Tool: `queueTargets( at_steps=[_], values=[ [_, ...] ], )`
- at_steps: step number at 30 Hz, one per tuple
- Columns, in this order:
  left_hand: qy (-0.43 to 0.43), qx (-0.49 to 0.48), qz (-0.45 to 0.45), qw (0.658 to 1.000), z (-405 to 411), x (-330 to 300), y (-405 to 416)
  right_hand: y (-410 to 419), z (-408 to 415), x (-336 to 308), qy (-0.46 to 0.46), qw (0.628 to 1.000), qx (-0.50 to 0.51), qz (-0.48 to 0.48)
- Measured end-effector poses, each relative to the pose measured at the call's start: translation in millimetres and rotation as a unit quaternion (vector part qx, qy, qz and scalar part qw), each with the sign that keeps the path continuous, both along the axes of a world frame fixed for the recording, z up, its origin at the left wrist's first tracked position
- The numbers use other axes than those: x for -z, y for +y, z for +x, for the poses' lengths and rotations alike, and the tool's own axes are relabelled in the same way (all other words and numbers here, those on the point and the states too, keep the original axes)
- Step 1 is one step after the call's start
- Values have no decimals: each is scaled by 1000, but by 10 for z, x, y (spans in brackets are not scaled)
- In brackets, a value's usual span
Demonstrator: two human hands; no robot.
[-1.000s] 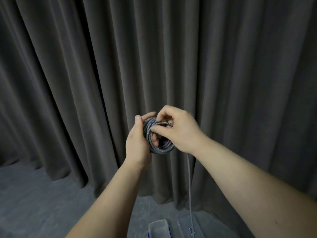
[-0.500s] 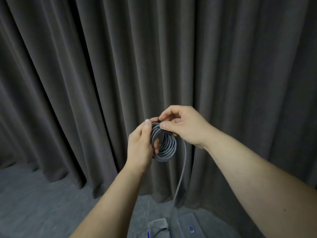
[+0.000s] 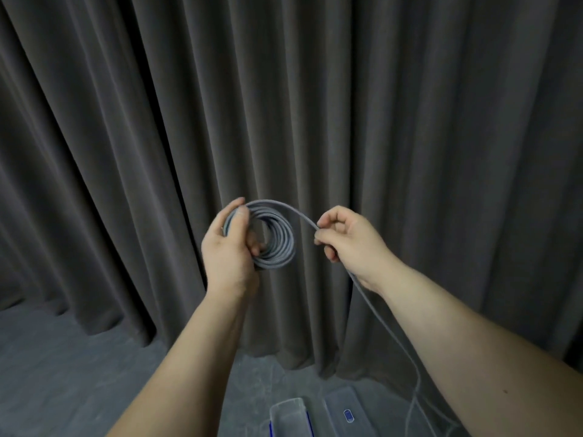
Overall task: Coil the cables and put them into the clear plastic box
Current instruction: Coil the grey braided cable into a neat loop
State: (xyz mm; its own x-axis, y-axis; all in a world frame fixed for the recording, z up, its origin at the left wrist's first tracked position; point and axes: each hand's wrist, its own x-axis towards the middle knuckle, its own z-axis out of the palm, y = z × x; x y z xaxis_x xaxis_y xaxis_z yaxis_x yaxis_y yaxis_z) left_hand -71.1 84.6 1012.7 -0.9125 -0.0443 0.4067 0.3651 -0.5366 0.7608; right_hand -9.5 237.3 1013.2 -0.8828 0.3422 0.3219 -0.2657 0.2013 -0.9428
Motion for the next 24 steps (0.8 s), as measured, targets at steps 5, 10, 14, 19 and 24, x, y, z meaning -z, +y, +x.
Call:
queueTargets(
  at_steps=[5, 10, 14, 19, 24],
  values=[
    [-55, -12, 85, 995, -105, -62, -47, 42, -56, 162, -51, 974, 164, 148],
    [-140, 0, 172, 975, -159, -72, -66, -60, -43, 209, -67, 915, 188, 351],
    [-147, -65, 184, 970, -227, -112, -150, -105, 47, 218, -133, 891, -6, 433],
    [-33, -172, -7, 985, -151, -58, -145, -320, 88, -35, -112, 801, -92, 581],
    [-6, -114, -153, 982, -60, 41, -70, -503, 132, -363, 42, 844, -100, 526]
  ],
)
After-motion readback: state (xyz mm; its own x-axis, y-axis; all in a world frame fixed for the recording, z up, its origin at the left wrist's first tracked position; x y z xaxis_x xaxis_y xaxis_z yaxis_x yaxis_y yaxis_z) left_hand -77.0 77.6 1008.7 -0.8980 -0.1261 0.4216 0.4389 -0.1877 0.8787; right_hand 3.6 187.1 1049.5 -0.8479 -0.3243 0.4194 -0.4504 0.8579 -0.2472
